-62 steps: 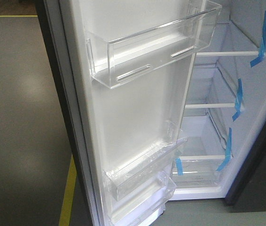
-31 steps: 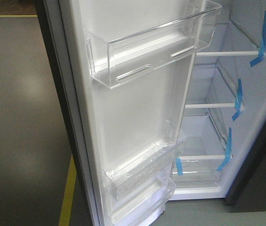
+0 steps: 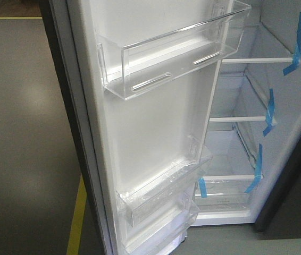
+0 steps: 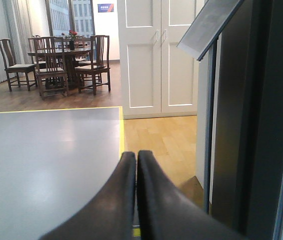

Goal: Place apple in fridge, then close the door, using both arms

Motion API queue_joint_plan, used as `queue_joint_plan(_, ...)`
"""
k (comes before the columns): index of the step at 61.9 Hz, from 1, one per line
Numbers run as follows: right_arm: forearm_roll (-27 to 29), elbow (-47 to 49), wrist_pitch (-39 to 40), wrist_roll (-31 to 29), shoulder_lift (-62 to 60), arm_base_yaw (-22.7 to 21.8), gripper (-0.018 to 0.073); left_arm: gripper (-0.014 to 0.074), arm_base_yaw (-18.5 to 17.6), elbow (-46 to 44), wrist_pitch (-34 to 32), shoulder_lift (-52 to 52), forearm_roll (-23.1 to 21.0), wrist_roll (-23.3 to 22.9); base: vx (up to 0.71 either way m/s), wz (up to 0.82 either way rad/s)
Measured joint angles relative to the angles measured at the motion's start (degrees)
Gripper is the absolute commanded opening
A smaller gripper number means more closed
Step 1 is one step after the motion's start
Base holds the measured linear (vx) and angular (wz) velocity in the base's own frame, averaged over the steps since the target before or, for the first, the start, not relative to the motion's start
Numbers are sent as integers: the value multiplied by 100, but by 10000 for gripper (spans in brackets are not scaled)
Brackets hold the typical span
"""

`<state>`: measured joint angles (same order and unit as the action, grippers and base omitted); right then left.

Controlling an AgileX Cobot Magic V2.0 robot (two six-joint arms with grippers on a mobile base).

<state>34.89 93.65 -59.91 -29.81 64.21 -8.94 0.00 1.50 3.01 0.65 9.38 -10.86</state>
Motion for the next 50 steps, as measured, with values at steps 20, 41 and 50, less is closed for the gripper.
queue_joint_plan(20, 0, 0, 0, 0, 0, 0, -7, -6, 0, 0, 0, 0, 0, 0, 0, 0)
queue_joint_plan(41, 1025, 10, 872, -261, 111, 0, -7, -6, 0, 0, 0, 0, 0, 0, 0, 0)
queue_joint_plan(50, 2901, 232, 1066, -1448, 667, 21, -7, -6, 0, 0, 0, 0, 0, 0, 0, 0)
